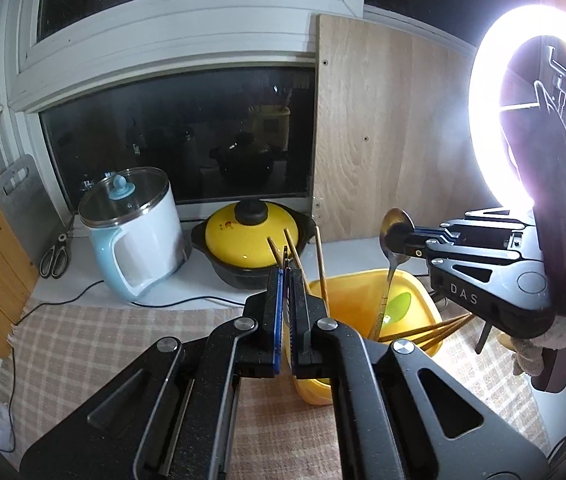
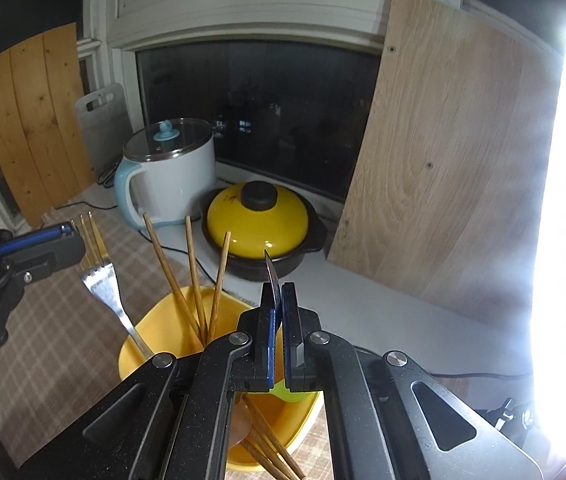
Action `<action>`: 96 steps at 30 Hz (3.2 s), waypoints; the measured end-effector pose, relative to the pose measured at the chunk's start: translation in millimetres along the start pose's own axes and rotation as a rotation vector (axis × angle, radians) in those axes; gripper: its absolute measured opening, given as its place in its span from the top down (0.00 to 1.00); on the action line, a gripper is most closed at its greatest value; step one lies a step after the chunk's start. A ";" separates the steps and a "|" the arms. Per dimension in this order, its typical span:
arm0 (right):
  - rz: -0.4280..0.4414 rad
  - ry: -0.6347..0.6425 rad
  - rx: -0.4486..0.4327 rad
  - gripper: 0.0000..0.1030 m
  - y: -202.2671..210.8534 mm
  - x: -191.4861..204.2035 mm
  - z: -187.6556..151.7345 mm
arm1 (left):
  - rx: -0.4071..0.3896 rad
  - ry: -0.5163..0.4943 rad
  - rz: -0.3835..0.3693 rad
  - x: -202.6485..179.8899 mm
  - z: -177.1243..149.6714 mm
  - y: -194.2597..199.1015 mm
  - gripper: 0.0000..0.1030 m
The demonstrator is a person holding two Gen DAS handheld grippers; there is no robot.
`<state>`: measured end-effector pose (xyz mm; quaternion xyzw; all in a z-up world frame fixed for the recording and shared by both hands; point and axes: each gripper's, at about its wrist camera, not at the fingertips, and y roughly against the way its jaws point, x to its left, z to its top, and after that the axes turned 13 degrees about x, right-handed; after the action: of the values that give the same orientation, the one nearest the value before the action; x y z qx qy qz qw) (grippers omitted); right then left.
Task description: Organize utensils
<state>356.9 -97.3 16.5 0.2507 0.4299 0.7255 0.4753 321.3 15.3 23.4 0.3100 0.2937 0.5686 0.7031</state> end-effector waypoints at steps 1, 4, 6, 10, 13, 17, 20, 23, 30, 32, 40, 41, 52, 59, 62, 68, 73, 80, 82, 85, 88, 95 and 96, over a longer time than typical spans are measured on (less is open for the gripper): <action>0.008 -0.001 0.005 0.99 -0.5 -0.3 -0.2 | 0.004 0.003 -0.007 -0.3 -1.0 -0.5 1.00; 0.027 -0.006 0.013 0.99 -0.8 -0.9 -0.6 | 0.014 0.011 -0.021 -0.9 -4.1 -2.1 1.00; 0.035 -0.007 0.016 0.99 -1.4 -1.0 -0.3 | 0.018 0.012 -0.025 -1.7 -5.3 -2.4 1.00; 0.043 -0.001 0.019 0.99 0.0 1.2 -0.7 | 0.025 0.012 -0.036 -2.5 -6.4 -3.2 0.99; 0.047 -0.003 0.019 0.99 0.7 1.0 -0.9 | 0.036 0.011 -0.047 -3.2 -8.0 -4.0 0.99; 0.053 -0.006 0.027 0.99 0.1 0.2 -1.9 | 0.046 0.012 -0.055 -4.0 -9.4 -4.2 0.98; 0.053 -0.005 0.027 0.98 1.0 0.2 -3.7 | 0.046 0.015 -0.055 -3.7 -10.8 -3.7 0.96; 0.056 -0.007 0.019 0.95 4.2 -0.6 -4.2 | 0.033 0.025 -0.055 -3.2 -11.9 1.2 0.96; 0.073 -0.014 -0.001 0.94 16.5 0.0 -8.3 | 0.002 0.032 -0.052 -2.7 -15.2 18.9 0.96; 0.080 -0.015 -0.013 0.94 24.2 0.9 -11.6 | -0.003 0.032 -0.052 -3.0 -17.7 24.1 0.96; 0.111 -0.030 -0.066 0.94 57.2 3.5 -27.6 | -0.027 0.027 -0.051 -7.9 -27.7 45.8 0.96; 0.114 -0.032 -0.075 0.94 62.2 3.7 -30.2 | -0.032 0.024 -0.049 -8.8 -29.3 48.9 0.96; 0.129 -0.071 -0.149 0.94 106.3 1.0 -69.7 | -0.062 0.000 -0.044 -24.0 -50.9 84.4 0.91; 0.113 -0.109 -0.165 0.71 117.5 -3.0 -97.1 | -0.056 0.000 -0.048 -35.9 -68.4 94.7 0.76; 0.110 -0.127 -0.165 0.70 119.3 -4.9 -106.1 | -0.055 0.018 -0.056 -36.8 -73.1 98.0 0.54; 0.071 -0.161 -0.169 0.49 122.0 -10.0 -124.1 | -0.060 0.048 -0.035 -34.9 -78.8 105.9 0.30; 0.043 -0.185 -0.176 0.35 124.8 -14.6 -132.5 | -0.089 0.049 0.020 -38.5 -82.9 117.2 0.14; 0.010 -0.200 -0.181 0.23 129.3 -15.4 -143.3 | -0.118 0.025 0.115 -45.9 -86.7 122.7 0.03; 0.009 -0.207 -0.178 0.23 129.4 -16.0 -145.6 | -0.107 0.023 0.139 -47.8 -87.2 121.2 0.03; 0.018 -0.220 -0.174 0.23 129.4 -17.6 -148.5 | -0.099 0.017 0.159 -49.3 -88.8 119.7 0.03; 0.021 -0.226 -0.171 0.23 129.2 -18.2 -150.8 | -0.095 0.015 0.165 -49.8 -90.0 118.4 0.03; 0.028 -0.237 -0.166 0.23 128.7 -20.1 -152.6 | -0.090 0.016 0.194 -50.1 -92.6 118.0 0.02; 0.027 -0.237 -0.165 0.23 128.4 -20.2 -152.7 | -0.090 0.016 0.195 -50.3 -93.0 118.4 0.02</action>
<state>186.6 -197.4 51.0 0.3008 0.3063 0.7299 0.5319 167.9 -5.5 58.5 0.3008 0.2422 0.6493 0.6552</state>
